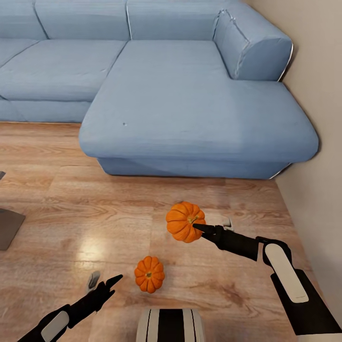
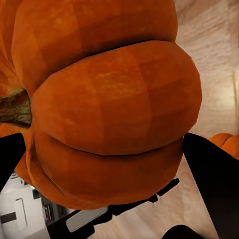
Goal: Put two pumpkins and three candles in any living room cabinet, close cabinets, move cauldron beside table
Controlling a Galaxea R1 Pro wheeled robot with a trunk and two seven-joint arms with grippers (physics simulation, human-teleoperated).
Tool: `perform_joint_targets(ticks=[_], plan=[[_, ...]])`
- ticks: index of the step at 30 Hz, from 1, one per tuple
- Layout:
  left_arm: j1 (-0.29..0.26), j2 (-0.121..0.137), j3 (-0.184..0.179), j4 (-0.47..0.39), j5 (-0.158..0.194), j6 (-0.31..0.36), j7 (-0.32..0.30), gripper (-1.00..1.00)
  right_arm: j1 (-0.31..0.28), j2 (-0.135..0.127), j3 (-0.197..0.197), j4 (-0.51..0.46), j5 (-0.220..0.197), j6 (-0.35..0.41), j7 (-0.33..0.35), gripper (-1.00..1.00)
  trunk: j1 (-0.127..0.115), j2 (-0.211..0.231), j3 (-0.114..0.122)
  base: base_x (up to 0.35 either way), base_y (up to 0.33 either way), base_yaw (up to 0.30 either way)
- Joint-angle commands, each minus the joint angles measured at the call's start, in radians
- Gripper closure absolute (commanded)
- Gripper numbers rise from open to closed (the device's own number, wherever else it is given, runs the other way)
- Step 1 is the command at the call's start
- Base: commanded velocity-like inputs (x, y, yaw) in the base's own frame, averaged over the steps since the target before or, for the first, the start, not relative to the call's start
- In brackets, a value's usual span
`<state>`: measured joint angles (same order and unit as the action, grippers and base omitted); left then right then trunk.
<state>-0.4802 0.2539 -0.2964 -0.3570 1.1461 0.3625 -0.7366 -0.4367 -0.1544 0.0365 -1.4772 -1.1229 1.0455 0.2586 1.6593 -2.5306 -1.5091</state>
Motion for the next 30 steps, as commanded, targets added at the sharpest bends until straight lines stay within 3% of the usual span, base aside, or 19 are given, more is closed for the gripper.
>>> perform_joint_targets(ticks=[1,8,30], plan=[[0.0,0.001,-0.004,0.0,0.011,0.009,-0.001,-1.0,0.0,0.0,0.0,0.0,0.008,0.002,0.01,1.0,0.0,0.0,-0.001,0.187,0.003,0.0],[0.0,0.001,-0.004,0.001,0.011,0.009,-0.001,-1.0,0.0,0.0,0.0,0.0,0.007,0.002,0.01,1.0,0.0,0.0,-0.001,0.164,0.001,0.0],[-0.001,-0.001,-0.006,0.004,0.011,0.006,-0.001,-1.0,0.0,0.0,0.0,0.0,0.006,0.002,0.01,1.0,0.0,0.0,-0.001,0.001,-0.036,0.0]])
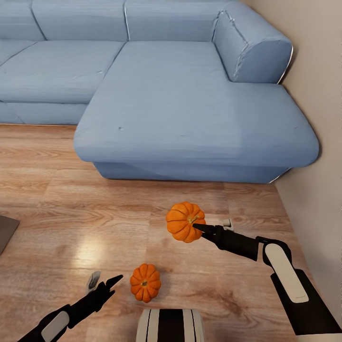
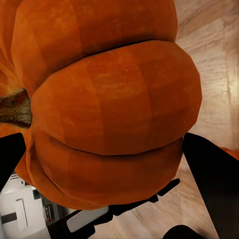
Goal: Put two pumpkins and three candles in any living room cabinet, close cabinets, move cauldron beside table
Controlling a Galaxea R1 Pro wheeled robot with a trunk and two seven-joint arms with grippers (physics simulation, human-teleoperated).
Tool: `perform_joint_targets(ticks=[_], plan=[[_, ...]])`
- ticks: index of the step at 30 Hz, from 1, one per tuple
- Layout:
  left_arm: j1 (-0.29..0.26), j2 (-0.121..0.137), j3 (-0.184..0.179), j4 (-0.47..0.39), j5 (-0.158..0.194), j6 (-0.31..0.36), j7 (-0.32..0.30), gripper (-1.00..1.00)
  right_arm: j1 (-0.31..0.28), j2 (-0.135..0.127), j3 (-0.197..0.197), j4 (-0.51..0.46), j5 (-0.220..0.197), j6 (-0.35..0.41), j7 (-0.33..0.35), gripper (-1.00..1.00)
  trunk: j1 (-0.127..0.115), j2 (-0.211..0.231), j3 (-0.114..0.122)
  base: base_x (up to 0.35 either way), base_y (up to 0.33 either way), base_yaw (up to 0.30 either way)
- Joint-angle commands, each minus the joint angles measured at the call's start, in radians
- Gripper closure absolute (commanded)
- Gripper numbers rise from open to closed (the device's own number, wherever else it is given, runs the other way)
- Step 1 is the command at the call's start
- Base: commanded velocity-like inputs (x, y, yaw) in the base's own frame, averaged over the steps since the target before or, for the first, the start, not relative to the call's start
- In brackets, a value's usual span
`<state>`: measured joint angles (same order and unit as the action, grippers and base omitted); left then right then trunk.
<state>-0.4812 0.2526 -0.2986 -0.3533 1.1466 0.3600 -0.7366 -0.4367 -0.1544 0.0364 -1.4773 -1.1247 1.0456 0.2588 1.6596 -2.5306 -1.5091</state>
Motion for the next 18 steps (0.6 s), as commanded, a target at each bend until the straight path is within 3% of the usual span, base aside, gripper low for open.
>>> perform_joint_targets(ticks=[1,4,6,7,11,18], plan=[[0.0,0.001,-0.004,-0.001,0.01,0.009,-0.001,-1.0,0.0,-0.001,0.0,0.0,0.008,0.002,0.01,1.0,0.0,0.0,-0.001,0.0,-0.029,0.0],[-0.001,-0.001,-0.01,-0.004,0.008,0.009,0.0,-1.0,0.0,-0.001,0.0,0.0,0.008,0.002,0.01,1.0,0.0,0.0,-0.001,0.0,-0.017,0.0],[-0.002,-0.003,-0.017,-0.006,-0.009,0.009,0.0,-1.0,0.0,-0.001,0.0,0.0,0.009,0.002,0.01,1.0,0.0,0.0,-0.001,0.0,-0.007,0.0],[-0.003,-0.012,-0.021,-0.007,-0.036,0.01,0.002,-1.0,0.0,-0.001,0.0,0.0,0.009,0.002,0.01,1.0,0.0,0.0,-0.001,0.0,-0.003,0.0],[-0.015,-0.034,-0.024,0.0,-0.065,0.011,0.006,-1.0,0.0,-0.001,0.0,0.001,0.008,0.002,0.01,1.0,0.0,0.0,-0.001,0.0,-0.001,0.0],[-0.027,-0.048,-0.029,0.004,-0.075,0.011,0.013,-1.0,0.0,-0.001,0.0,0.002,0.008,0.002,0.01,1.0,0.0,0.0,-0.001,0.0,0.0,0.0]])
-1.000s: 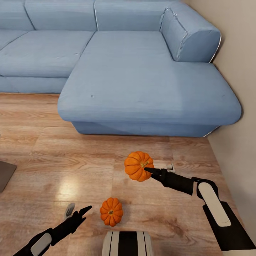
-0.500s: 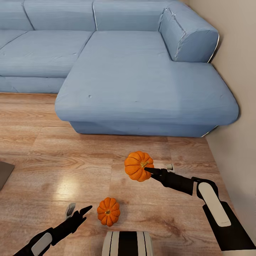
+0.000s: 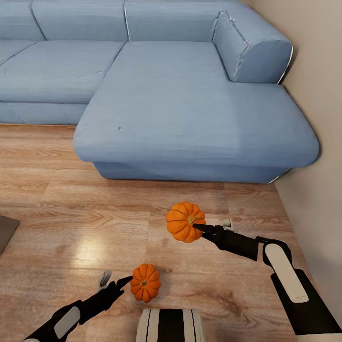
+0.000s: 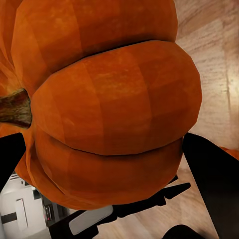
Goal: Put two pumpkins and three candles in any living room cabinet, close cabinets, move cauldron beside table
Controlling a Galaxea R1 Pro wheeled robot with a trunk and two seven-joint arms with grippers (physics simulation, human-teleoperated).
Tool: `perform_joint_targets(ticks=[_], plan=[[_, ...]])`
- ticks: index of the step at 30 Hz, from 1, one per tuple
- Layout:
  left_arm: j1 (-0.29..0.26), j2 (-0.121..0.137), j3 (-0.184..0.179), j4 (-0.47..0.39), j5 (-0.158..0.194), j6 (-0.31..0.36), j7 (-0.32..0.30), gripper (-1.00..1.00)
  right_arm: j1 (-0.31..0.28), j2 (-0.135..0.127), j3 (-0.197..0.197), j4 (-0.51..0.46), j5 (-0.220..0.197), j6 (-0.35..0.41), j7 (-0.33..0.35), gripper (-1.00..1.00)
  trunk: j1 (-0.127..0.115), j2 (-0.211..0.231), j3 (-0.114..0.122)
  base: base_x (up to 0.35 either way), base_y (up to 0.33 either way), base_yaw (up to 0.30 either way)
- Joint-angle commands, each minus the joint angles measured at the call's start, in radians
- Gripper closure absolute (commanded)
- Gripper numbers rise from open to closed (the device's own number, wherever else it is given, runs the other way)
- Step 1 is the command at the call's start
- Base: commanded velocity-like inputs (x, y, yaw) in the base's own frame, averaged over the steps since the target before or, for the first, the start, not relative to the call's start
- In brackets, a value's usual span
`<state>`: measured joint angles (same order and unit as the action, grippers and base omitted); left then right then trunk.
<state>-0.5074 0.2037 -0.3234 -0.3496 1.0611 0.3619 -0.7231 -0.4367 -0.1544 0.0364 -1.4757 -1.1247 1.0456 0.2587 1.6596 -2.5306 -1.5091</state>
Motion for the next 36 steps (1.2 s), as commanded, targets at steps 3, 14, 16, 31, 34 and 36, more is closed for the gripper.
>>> perform_joint_targets(ticks=[3,14,16,31,34,36], plan=[[-0.002,-0.001,-0.005,0.0,0.009,0.008,0.001,-1.0,0.0,0.0,0.0,0.0,0.008,0.002,0.01,1.0,0.0,0.0,-0.001,0.0,0.0,0.0],[-0.003,0.0,-0.005,0.002,0.012,0.005,0.004,-1.0,0.0,-0.002,0.0,0.002,0.008,0.002,0.01,1.0,0.0,0.0,-0.001,0.0,0.0,0.0],[-0.003,0.0,-0.005,0.002,0.013,0.001,0.012,-1.0,0.0,-0.002,-0.001,0.002,0.008,0.002,0.01,1.0,0.0,0.0,-0.001,0.0,0.0,0.0],[-0.003,0.0,-0.005,0.001,0.013,-0.01,0.043,-1.0,0.0,-0.006,0.0,0.002,0.006,0.002,0.01,1.0,0.003,-0.002,-0.028,0.0,0.0,0.0],[-0.003,-0.001,-0.005,0.001,0.013,-0.01,0.043,-1.0,0.0,-0.007,0.0,0.001,0.006,0.002,0.01,1.0,0.004,-0.003,-0.039,0.0,0.0,0.0],[-0.003,-0.001,-0.005,0.001,0.013,-0.011,0.044,-1.0,0.0,-0.007,0.0,-0.001,0.006,0.002,0.01,1.0,0.005,-0.003,-0.047,0.0,0.0,0.0]])
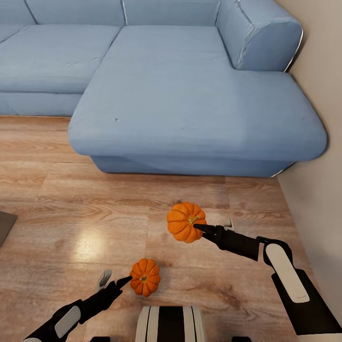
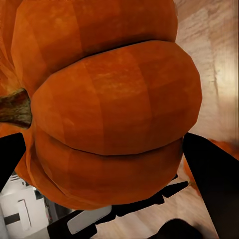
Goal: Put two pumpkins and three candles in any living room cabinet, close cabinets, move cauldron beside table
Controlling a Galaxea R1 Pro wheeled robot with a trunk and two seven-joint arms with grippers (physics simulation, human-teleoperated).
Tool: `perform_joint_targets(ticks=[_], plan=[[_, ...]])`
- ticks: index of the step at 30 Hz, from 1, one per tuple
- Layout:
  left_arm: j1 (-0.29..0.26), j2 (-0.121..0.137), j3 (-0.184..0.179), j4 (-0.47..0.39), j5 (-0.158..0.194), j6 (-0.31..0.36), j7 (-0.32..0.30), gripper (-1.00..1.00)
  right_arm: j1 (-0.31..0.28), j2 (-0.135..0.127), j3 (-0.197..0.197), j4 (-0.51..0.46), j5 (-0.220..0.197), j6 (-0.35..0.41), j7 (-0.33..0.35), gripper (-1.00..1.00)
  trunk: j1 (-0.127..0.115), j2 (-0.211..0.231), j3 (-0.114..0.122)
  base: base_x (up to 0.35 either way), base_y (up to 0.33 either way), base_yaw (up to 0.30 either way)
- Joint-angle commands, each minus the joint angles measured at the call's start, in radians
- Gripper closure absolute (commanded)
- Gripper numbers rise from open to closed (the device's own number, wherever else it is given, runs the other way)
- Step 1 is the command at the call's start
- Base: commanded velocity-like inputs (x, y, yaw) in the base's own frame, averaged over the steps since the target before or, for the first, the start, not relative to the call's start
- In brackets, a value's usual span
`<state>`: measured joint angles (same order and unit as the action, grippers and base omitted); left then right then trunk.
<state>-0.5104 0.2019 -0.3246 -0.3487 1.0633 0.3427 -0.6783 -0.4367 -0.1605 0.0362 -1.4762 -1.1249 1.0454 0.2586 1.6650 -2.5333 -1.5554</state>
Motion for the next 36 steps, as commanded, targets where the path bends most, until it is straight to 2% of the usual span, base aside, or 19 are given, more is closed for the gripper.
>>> perform_joint_targets(ticks=[1,5,12,18,30,36], plan=[[0.0,0.001,-0.004,0.0,0.011,0.008,-0.001,-1.0,-0.001,-0.001,0.0,0.0,0.006,0.002,0.01,1.0,0.0,0.0,-0.005,0.0,0.0,0.0],[0.0,0.001,-0.004,-0.001,0.011,0.0,0.0,-1.0,-0.001,-0.001,0.0,-0.001,0.004,0.002,0.01,1.0,0.0,0.0,-0.005,0.0,0.0,0.0],[0.0,0.001,-0.004,-0.005,0.009,-0.018,-0.002,-1.0,-0.001,-0.001,0.001,-0.001,0.004,0.002,0.01,1.0,0.003,-0.002,-0.032,0.0,0.0,0.0],[0.0,0.0,-0.005,-0.011,0.007,-0.024,-0.003,-1.0,-0.001,-0.001,0.001,-0.001,0.003,0.002,0.01,1.0,0.003,-0.002,-0.032,0.0,0.0,0.0],[0.0,-0.002,-0.03,-0.019,0.006,-0.028,-0.006,-1.0,-0.001,-0.001,0.001,-0.001,0.002,0.002,0.01,1.0,0.004,-0.003,-0.039,0.0,0.0,0.0],[0.0,-0.003,-0.069,-0.037,0.006,-0.029,-0.006,-1.0,-0.001,-0.001,0.0,-0.001,0.002,0.002,0.01,1.0,0.004,-0.003,-0.039,0.0,0.0,0.0]])
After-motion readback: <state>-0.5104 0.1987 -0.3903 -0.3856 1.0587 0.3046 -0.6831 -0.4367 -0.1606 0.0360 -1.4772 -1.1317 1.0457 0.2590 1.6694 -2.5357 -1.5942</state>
